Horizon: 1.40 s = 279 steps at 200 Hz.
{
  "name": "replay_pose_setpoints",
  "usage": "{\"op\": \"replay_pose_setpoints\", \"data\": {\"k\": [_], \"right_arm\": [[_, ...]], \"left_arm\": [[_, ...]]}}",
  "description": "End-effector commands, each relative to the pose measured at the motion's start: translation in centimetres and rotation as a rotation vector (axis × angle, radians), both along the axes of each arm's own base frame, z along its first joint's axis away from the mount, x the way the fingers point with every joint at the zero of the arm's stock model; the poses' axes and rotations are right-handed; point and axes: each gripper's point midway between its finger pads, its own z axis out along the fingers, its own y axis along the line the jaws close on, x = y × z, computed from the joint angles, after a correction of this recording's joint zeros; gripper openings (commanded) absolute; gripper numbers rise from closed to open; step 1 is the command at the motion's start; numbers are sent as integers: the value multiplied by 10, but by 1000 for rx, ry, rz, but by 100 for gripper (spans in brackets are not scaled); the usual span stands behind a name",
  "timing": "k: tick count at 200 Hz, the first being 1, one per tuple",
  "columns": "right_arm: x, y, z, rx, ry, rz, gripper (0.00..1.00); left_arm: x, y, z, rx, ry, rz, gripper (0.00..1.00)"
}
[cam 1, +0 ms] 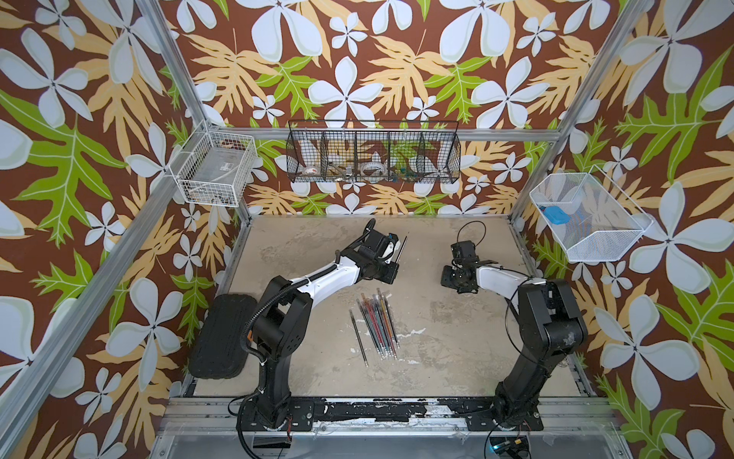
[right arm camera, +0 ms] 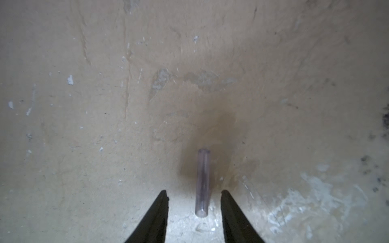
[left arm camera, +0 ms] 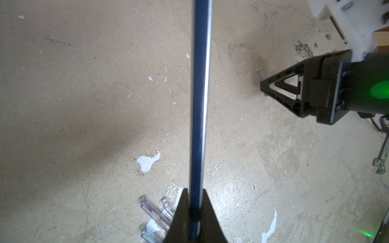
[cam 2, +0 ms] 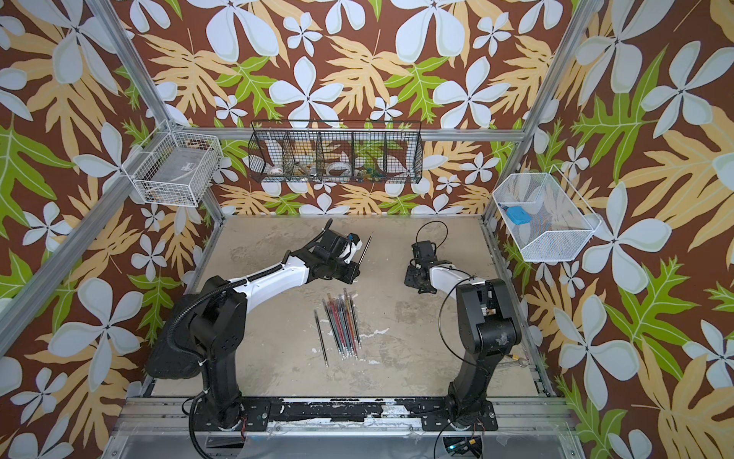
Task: Remove the protective cover of the pencils
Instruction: Place the protective sleeve at the center of the board, then place the pencil at the center of the board.
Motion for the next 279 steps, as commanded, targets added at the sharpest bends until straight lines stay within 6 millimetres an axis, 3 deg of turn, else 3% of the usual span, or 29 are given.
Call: {"op": "replay_pose_setpoints", "data": {"k": [1, 54, 96, 119, 131, 157, 183, 203, 221, 279], "right_arm": [[-1, -4, 10, -27, -23, 3, 52], [-15, -9, 49, -22, -121, -6, 51], [-67, 20, 54, 156, -208, 107, 51], [-87, 18, 64, 161, -254, 130, 49], [-92, 16, 71, 148, -276, 143, 49], [-98, 13, 86, 128, -320, 160, 49], [-102, 15, 85, 139, -329, 171, 49], [-104, 15, 82, 142, -325, 176, 48], [-104, 16, 82, 141, -327, 183, 48], [-106, 18, 79, 150, -326, 192, 48]], "left_arm": [[4, 3, -4, 19, -3, 8, 0], [10, 7, -30, 81, 20, 15, 0], [35, 1, -30, 129, 10, 52, 2], [47, -19, -42, 97, 70, 44, 2], [51, -24, -52, 99, 96, 51, 8], [60, -20, -75, 143, 104, 91, 11], [63, -14, -87, 194, 116, 112, 11], [62, -7, -92, 223, 121, 131, 12], [60, -2, -95, 244, 127, 140, 26], [56, -2, -92, 233, 137, 144, 27]]}}
